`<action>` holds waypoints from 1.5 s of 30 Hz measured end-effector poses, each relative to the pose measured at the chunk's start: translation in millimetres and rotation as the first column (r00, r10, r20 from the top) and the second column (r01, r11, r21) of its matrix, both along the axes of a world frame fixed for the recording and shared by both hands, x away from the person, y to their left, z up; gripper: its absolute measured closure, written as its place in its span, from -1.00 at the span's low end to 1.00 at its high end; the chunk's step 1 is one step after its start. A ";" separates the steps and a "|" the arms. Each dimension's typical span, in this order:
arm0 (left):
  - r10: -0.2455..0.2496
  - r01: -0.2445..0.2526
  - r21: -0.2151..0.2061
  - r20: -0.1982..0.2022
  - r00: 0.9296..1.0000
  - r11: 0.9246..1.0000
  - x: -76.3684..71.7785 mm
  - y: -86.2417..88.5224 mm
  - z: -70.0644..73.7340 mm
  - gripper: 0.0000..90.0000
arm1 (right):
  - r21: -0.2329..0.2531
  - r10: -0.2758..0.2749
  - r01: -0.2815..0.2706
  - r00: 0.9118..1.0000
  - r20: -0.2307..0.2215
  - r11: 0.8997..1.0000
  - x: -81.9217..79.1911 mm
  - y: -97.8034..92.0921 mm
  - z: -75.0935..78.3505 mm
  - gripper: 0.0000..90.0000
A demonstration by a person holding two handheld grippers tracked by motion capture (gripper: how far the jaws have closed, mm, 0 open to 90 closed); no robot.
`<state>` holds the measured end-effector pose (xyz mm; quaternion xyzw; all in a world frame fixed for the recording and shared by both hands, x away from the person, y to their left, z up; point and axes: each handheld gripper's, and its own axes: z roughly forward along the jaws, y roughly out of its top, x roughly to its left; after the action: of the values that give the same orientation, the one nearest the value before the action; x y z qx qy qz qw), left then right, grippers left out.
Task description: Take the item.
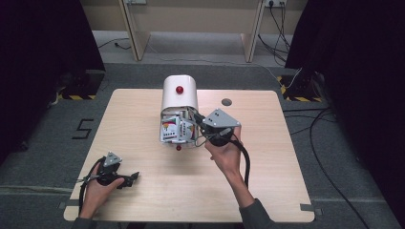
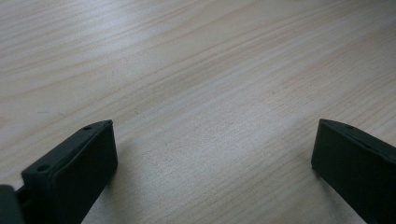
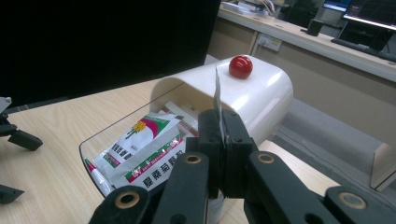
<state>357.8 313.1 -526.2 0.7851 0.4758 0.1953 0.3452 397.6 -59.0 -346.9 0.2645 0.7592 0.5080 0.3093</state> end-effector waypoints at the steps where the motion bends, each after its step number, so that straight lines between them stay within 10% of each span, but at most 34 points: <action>1: 0.001 -0.001 -0.002 0.000 1.000 1.000 0.0 -0.1 -0.1 -1.00 | 0.004 0.000 0.000 1.000 -0.004 1.000 -0.2 -0.8 0.4 0.98; 20: 0.002 -0.002 -0.002 0.001 1.000 1.000 0.0 -0.2 -0.1 -1.00 | 0.006 -0.064 0.064 0.998 0.023 0.998 2.7 -37.1 -1.2 0.98; 45: 0.000 0.000 0.000 0.001 1.000 1.000 0.0 0.0 -0.1 -1.00 | 0.006 -0.159 0.160 0.986 -0.052 0.987 8.3 -99.5 -47.6 0.98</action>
<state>357.8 313.1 -526.2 0.7850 0.4756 0.1955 0.3455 405.9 -158.5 -394.4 0.3388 0.7407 0.4783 0.3282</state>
